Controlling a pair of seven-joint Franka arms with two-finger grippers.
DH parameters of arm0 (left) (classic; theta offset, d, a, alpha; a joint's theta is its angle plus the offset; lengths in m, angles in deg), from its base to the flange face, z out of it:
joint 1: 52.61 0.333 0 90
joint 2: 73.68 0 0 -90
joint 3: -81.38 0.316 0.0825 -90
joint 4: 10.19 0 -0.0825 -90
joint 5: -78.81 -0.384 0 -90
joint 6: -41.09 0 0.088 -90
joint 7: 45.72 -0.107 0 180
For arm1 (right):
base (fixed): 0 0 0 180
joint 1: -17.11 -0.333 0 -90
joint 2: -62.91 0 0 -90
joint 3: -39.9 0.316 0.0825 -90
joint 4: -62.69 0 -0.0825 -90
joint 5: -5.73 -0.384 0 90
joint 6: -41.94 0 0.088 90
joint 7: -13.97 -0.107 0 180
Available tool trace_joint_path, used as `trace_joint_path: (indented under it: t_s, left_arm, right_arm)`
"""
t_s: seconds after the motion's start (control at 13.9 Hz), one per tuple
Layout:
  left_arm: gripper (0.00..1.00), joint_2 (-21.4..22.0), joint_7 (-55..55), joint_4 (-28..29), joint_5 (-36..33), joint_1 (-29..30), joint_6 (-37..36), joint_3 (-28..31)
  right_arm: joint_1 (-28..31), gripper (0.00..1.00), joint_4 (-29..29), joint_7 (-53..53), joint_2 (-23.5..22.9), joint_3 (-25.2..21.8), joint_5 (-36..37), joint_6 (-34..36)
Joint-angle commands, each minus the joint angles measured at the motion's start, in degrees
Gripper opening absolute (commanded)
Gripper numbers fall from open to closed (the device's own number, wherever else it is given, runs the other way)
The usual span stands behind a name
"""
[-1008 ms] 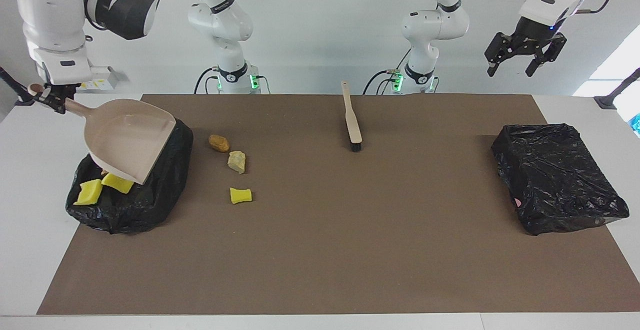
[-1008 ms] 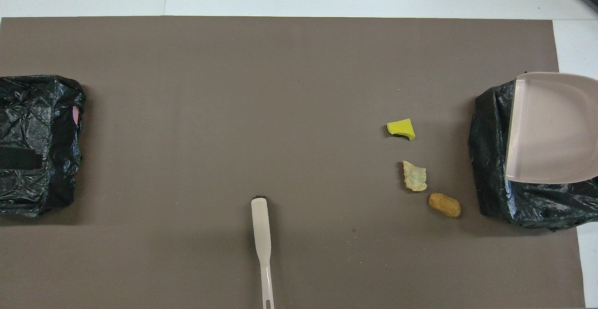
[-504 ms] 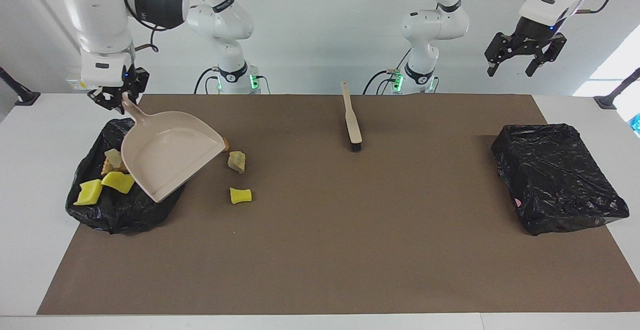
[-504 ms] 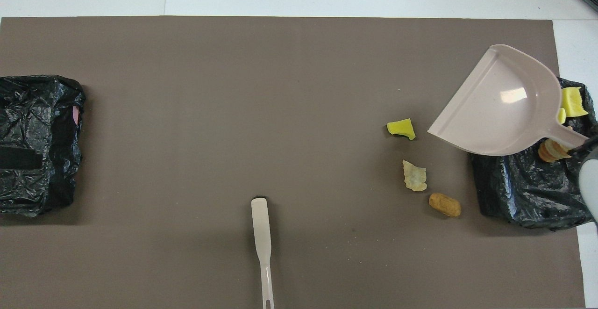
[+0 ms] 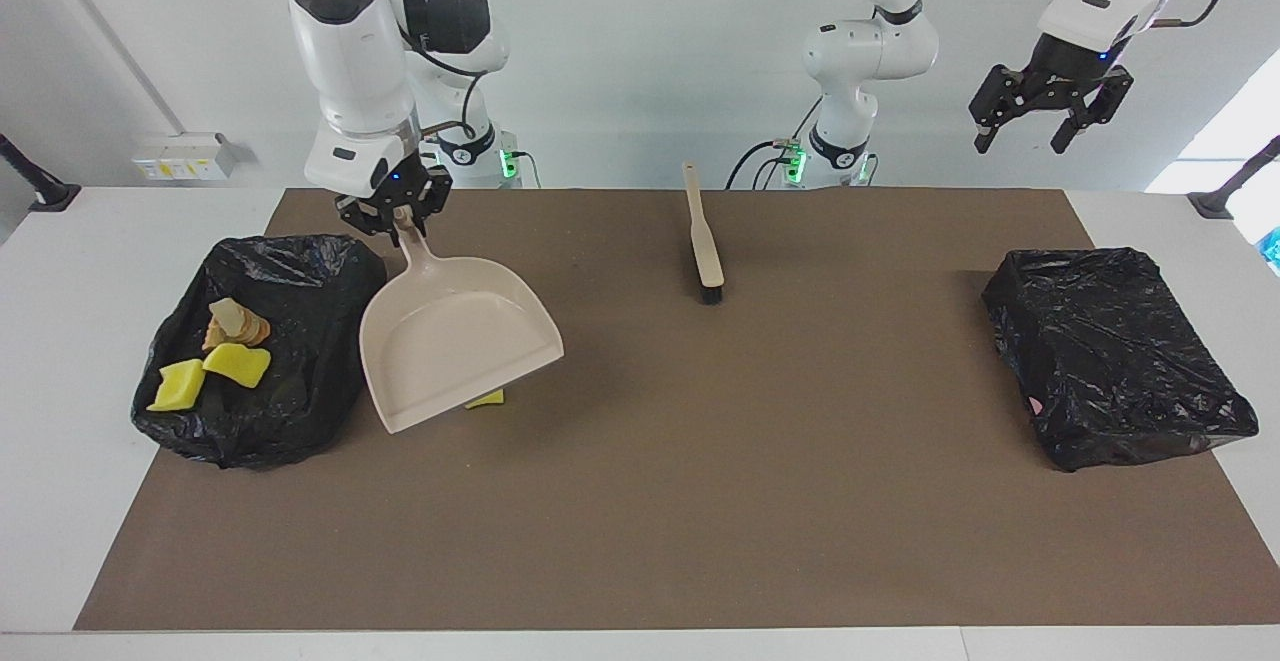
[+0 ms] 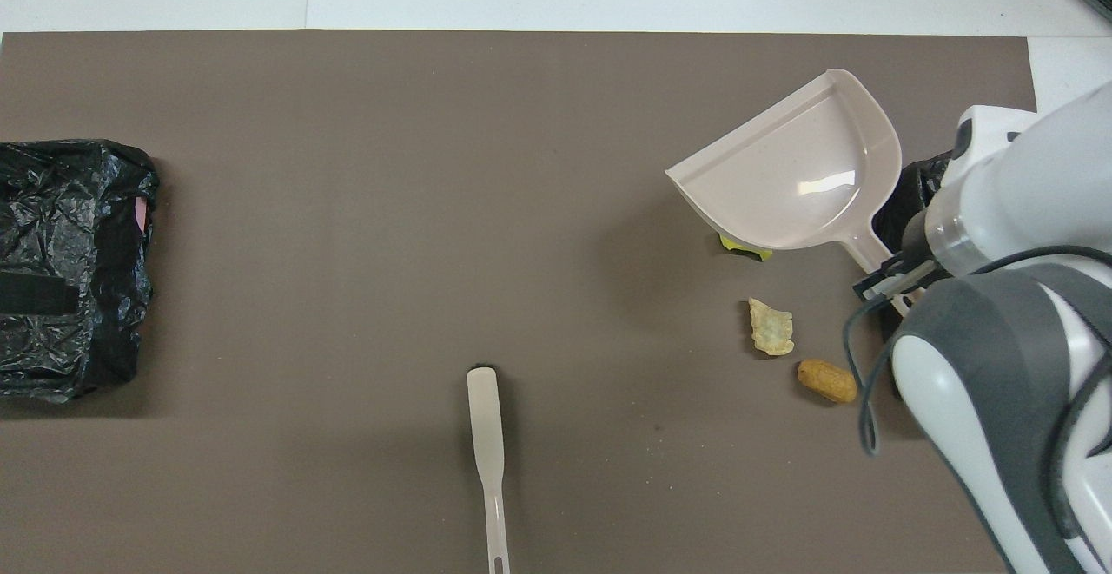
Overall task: Sweep and dump trash in bin
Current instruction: 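Carry the empty dustpan back and set it on the mat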
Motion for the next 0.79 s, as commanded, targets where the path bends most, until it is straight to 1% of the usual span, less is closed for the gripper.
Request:
trace_joint_path:
  t_s: [0.0, 0.07, 0.29, 0.5, 0.65, 0.72]
  left_arm:
    - [1.0, 0.0, 0.0, -0.5, -0.4, 0.2, -1.1, -0.1]
    - [1.0, 0.0, 0.0, -0.5, -0.4, 0.2, -1.0, -0.1]
    - [1.0, 0.0, 0.0, -0.5, -0.4, 0.2, -1.0, -0.1]
    - [1.0, 0.0, 0.0, -0.5, -0.4, 0.2, -1.0, -0.1]
    - [1.0, 0.0, 0.0, -0.5, -0.4, 0.2, -1.0, -0.1]
    - [1.0, 0.0, 0.0, -0.5, -0.4, 0.2, -1.0, -0.1]
  right_arm:
    - [-4.6, 0.0, -0.4, -10.4, -2.9, -0.3, -3.7, -4.9]
    - [-6.6, 0.0, -0.6, -16.2, -4.5, -0.3, -4.9, -7.0]
    - [-12.9, 0.0, -1.9, -28.1, -8.4, -0.3, -5.6, -12.7]
    - [-17.9, 0.0, -4.6, -36.5, -12.7, -0.3, -7.7, -15.8]
    - [-20.2, 0.0, -5.0, -43.5, -16.3, -0.3, -7.5, -21.3]
    - [-21.8, 0.0, -6.2, -45.7, -18.3, -0.3, -7.0, -23.2]
